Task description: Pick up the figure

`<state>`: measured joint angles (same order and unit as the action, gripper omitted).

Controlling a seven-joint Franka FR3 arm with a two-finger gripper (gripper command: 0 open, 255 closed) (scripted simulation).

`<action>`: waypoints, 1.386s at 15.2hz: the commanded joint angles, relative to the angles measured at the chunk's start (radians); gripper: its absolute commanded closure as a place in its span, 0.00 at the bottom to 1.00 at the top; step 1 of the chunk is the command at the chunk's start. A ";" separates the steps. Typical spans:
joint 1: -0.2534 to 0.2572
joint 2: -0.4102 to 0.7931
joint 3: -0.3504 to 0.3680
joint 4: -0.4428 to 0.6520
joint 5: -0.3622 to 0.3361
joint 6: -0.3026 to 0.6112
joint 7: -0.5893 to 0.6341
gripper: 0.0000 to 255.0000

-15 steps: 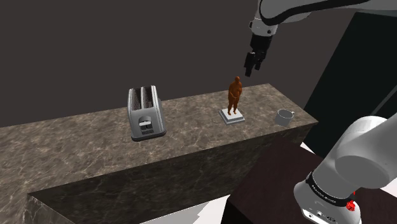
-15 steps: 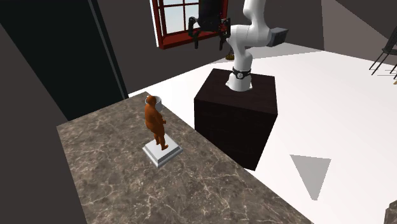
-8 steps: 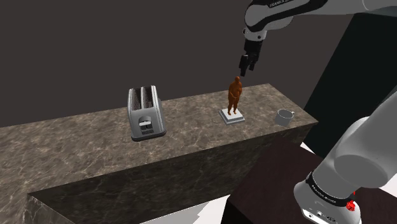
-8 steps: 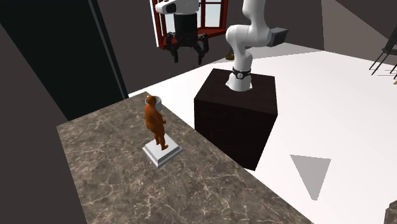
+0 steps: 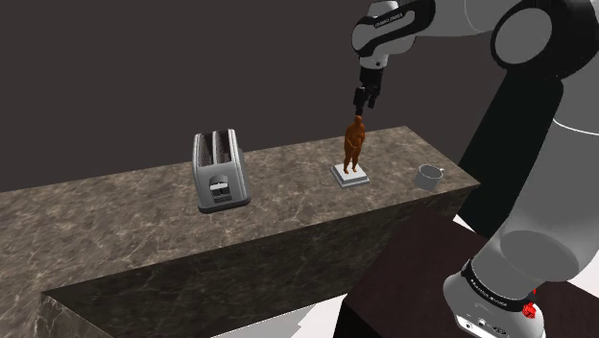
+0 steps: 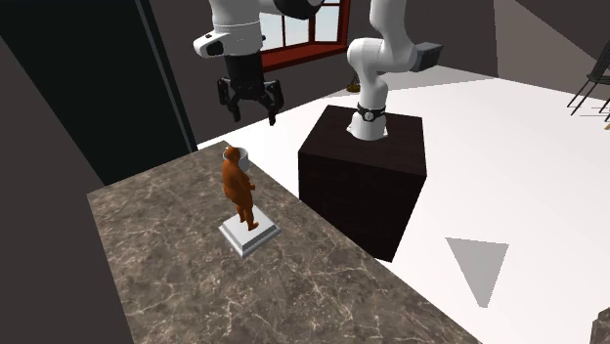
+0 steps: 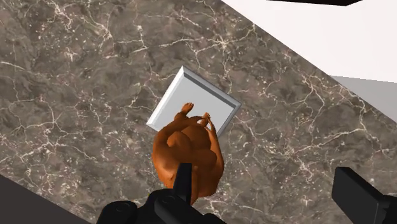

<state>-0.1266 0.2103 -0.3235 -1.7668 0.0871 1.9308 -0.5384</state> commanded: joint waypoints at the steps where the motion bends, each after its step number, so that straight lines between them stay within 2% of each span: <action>1: -0.023 0.093 -0.003 0.097 0.029 -0.018 -0.030 0.00; 5: -0.075 0.254 0.000 0.274 0.071 -0.057 -0.071 0.00; 14: -0.075 0.283 0.007 0.214 0.082 0.030 -0.079 0.00; 15: -0.075 0.281 0.007 0.211 0.082 0.032 -0.079 1.00; 21: -0.075 0.280 0.007 0.210 0.082 0.032 -0.079 1.00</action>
<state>-0.2013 0.4900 -0.3167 -1.5560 0.1687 1.9623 -0.6177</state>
